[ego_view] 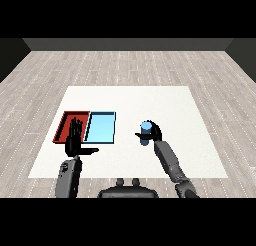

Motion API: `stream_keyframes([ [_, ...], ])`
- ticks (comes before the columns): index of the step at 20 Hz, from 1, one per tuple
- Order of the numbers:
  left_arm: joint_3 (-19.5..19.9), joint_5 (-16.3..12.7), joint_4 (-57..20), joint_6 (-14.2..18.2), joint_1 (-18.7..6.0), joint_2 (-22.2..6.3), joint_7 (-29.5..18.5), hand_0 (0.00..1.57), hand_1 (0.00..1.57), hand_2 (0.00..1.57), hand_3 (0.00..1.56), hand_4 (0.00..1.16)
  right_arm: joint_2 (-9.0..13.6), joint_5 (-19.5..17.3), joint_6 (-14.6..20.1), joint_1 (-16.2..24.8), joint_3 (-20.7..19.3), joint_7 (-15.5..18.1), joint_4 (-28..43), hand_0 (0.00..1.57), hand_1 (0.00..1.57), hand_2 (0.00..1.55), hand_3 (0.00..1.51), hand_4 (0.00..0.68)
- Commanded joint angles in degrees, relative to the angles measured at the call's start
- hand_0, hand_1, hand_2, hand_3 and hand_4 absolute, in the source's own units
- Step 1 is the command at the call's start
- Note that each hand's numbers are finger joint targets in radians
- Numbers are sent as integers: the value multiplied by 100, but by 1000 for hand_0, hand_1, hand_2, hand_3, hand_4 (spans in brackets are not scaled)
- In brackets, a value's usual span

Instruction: Pick the blue can and put it in the blue box

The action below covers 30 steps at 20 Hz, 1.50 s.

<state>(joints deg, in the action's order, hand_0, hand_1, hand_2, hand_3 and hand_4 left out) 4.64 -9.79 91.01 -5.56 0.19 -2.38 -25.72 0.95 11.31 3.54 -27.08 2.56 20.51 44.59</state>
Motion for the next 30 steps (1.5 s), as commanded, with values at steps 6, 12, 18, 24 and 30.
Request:
stream_keyframes([
  [6, -316, 213, 167, 58, 82, 109, 130, 0, 0, 0, 0, 0, -91, -243, 432, 280, 453, -307, 1164, 1503, 1503, 1460, 1417, 657],
  [12, -673, 541, -513, 310, -260, 223, 177, 0, 0, 0, 0, 0, 171, -209, -37, 37, 75, -385, 1400, 1481, 1481, 1455, 1415, 646],
  [18, -1123, 438, -727, 313, -269, 237, 256, 0, 0, 0, 0, 0, 149, -338, -230, 413, 265, 87, 2099, 1441, 1441, 1428, 1411, 665],
  [24, -1239, 422, -914, 550, -729, 238, 706, 0, 0, 0, 0, 0, -90, -373, 275, 180, 584, -385, 2448, 1429, 1429, 1451, 1423, 660],
  [30, -1616, 269, -1213, 917, -984, 238, 470, 0, 0, 0, 0, 0, -94, -388, 415, 543, 885, -156, 2639, 1432, 1432, 1448, 1419, 659],
])
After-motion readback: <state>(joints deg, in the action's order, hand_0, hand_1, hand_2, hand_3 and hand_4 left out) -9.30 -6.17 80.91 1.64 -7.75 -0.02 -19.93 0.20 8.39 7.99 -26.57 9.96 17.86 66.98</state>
